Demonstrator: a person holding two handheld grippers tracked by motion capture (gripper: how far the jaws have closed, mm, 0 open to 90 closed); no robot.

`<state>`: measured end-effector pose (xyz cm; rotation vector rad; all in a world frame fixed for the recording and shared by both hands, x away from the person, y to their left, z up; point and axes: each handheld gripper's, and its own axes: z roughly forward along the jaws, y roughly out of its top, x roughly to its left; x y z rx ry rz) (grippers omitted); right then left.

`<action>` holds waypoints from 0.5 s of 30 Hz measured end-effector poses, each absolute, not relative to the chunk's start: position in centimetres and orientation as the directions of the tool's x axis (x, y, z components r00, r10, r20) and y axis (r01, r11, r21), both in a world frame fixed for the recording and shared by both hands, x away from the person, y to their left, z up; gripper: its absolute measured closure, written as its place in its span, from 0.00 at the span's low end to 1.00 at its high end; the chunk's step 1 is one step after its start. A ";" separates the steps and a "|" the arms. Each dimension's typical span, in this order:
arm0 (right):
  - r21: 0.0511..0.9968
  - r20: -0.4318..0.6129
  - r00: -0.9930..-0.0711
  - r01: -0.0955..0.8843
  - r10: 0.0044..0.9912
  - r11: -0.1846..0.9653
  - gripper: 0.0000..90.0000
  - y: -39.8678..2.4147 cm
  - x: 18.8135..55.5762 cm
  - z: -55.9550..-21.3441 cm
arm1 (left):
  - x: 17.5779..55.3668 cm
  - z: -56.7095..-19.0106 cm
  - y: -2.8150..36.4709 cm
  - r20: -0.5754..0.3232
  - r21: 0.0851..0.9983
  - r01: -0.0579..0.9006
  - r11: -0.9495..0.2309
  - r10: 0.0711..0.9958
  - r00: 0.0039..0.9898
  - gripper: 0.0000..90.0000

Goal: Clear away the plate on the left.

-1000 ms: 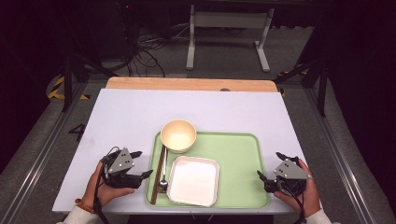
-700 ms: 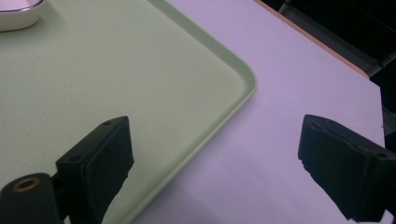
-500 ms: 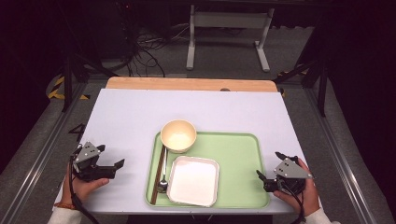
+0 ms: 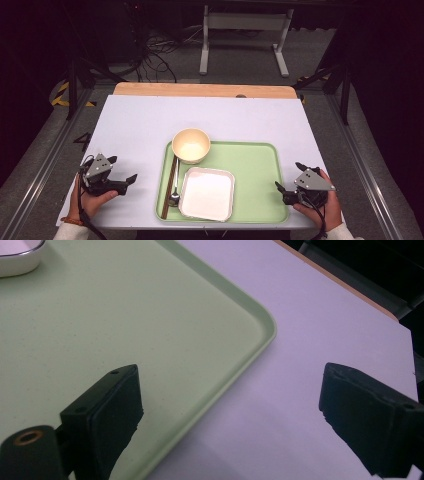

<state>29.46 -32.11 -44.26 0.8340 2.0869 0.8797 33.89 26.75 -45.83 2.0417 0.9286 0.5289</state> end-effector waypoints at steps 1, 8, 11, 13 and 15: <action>0.782 -0.354 -0.538 0.279 0.765 0.558 0.12 -32.1 29.5 -44.3 | 33.9 -45.8 26.8 0.042 0.813 0.424 -0.400 0.765 0.642 0.06; 0.784 -0.353 -0.541 0.274 0.763 0.557 0.12 -31.9 29.8 -44.2 | 33.4 -46.0 27.1 0.032 0.807 0.433 -0.401 0.761 0.647 0.05; 0.785 -0.354 -0.542 0.271 0.762 0.558 0.12 -31.7 30.1 -44.1 | 33.1 -46.1 27.3 0.044 0.801 0.433 -0.414 0.762 0.646 0.05; 0.788 -0.354 -0.541 0.267 0.763 0.555 0.12 -31.5 30.3 -44.1 | 32.8 -46.2 27.5 0.032 0.804 0.439 -0.401 0.766 0.642 0.05; 0.791 -0.355 -0.539 0.261 0.763 0.553 0.12 -31.3 30.6 -44.1 | 32.6 -46.2 27.7 0.036 0.802 0.441 -0.402 0.771 0.636 0.05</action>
